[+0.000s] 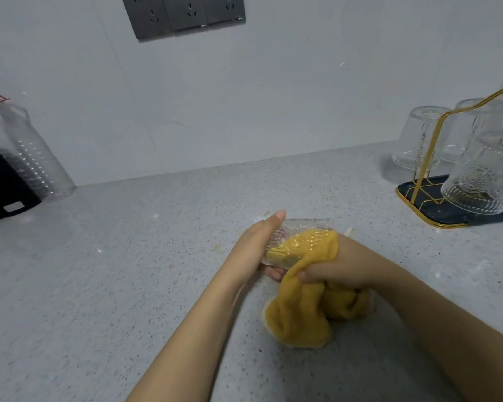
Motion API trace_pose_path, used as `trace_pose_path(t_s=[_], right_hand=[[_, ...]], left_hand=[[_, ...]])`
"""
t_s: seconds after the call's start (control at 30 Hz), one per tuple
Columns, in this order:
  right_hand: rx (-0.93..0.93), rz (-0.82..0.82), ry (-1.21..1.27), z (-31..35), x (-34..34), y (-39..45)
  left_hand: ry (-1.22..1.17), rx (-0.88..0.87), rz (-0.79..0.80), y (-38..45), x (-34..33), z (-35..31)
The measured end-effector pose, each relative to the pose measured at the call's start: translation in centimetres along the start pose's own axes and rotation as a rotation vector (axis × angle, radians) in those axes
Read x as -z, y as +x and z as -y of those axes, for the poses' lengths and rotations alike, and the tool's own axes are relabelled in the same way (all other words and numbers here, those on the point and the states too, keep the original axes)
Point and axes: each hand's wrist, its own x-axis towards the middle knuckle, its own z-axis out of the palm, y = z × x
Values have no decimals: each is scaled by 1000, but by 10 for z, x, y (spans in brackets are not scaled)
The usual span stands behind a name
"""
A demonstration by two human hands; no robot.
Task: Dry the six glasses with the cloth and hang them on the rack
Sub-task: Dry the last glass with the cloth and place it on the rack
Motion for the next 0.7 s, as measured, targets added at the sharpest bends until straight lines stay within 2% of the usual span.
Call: trace_pose_path(t_s=[0.1,0.17,0.23,0.3,0.37,0.43,0.47,0.57,0.7], right_hand=[[-47,-17,403,4,16,1],[-138,75,735,-2,22,4],[-178,126,852,-5,21,4],[-110,103,745,-7,17,4],[24,37,330,-7,10,2],[139,33,-78,-9,7,2],[199,45,-161,-9,8,2],[284,38,-158,0,16,-2],[256,-21,20,2,36,-8]], left_hand=[[96,-176,-42,-1,-2,0],[122,-268,-36,-1,-6,4],[101,-330,-64,1,-11,7],[57,-343,-97,4,-10,6],[43,-286,-96,6,-5,6],[-61,-107,-20,6,1,7],[-151,3,28,4,0,5],[-275,171,143,1,2,-1],[-208,175,321,-1,7,-8]])
